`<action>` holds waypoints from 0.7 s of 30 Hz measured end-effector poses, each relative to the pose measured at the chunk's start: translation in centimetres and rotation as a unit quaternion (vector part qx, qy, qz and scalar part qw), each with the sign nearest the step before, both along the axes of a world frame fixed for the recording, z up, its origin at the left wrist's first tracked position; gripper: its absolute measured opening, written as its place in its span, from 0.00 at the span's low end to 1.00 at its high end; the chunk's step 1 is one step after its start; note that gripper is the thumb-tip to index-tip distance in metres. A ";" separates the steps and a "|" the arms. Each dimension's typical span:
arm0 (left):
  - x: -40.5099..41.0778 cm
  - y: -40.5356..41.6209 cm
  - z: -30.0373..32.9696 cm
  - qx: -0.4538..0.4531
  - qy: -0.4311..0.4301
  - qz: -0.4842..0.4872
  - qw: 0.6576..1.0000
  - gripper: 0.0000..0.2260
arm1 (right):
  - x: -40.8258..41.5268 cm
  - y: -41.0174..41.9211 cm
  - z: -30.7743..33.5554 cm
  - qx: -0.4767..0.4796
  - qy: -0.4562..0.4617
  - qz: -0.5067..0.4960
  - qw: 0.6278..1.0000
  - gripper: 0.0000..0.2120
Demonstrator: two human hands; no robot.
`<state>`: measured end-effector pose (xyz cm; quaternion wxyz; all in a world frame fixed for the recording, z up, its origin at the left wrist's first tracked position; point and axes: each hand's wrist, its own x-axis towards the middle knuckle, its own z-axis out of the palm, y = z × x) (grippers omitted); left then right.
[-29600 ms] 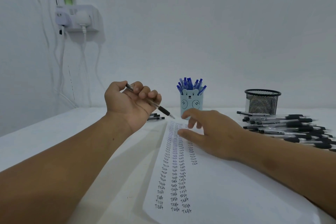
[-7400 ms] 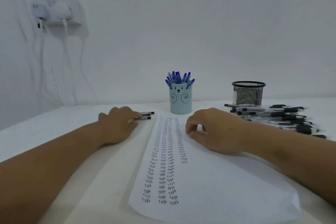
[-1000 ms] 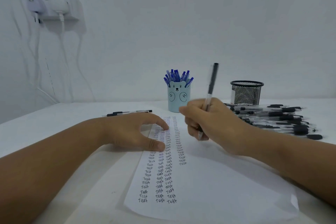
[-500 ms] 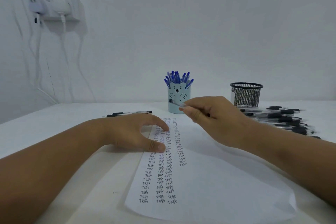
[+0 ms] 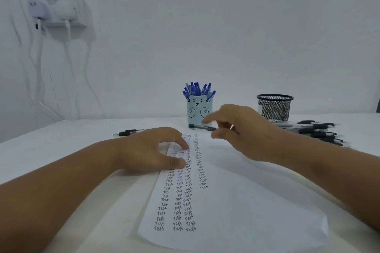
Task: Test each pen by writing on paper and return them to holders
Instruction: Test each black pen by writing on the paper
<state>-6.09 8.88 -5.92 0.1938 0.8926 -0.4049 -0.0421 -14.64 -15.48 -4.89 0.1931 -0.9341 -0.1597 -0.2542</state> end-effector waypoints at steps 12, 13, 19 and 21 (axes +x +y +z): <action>0.3 -0.4 -0.7 -0.099 -0.048 0.002 0.994 0.14 | 0.0 -7.8 4.2 -0.111 0.104 -0.237 0.959 0.08; 0.3 -0.4 -0.7 -0.102 -0.050 0.001 0.994 0.14 | -0.2 -8.2 4.3 -0.123 0.116 -0.242 0.955 0.09; 0.5 -0.4 -0.8 -0.113 -0.052 -0.010 0.992 0.16 | -1.0 -9.9 4.6 -0.138 0.162 -0.291 0.933 0.21; 0.6 -0.4 -0.9 -0.118 -0.052 -0.012 0.992 0.14 | -0.7 -10.6 4.5 -0.145 0.152 -0.311 0.927 0.21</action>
